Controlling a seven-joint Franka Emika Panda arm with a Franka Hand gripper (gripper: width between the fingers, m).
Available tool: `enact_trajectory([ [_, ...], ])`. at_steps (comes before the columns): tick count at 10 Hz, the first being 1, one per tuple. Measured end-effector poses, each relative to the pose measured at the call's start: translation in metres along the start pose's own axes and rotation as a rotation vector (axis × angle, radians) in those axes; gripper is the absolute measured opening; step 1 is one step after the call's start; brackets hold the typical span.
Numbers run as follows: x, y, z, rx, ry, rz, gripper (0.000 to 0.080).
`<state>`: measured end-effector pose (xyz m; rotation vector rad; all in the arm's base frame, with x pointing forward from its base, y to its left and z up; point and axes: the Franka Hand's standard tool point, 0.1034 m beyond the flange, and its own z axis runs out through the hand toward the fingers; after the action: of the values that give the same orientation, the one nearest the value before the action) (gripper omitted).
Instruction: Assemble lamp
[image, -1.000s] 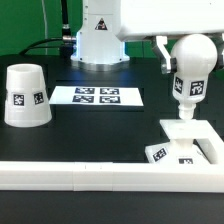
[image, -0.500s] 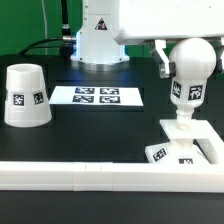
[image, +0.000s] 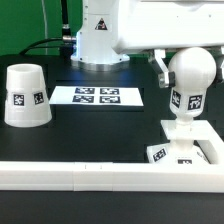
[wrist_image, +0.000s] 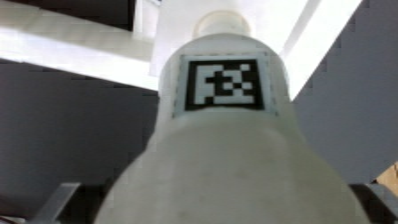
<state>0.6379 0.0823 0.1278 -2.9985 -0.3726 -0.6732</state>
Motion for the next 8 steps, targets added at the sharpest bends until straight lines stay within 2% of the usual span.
enact_trajectory([
  [5,-0.0086,-0.0014,0.0071,0.003,-0.017,0.0,0.0573],
  [8,-0.006,-0.0007,0.0097,-0.005,0.011,-0.001,0.0573],
])
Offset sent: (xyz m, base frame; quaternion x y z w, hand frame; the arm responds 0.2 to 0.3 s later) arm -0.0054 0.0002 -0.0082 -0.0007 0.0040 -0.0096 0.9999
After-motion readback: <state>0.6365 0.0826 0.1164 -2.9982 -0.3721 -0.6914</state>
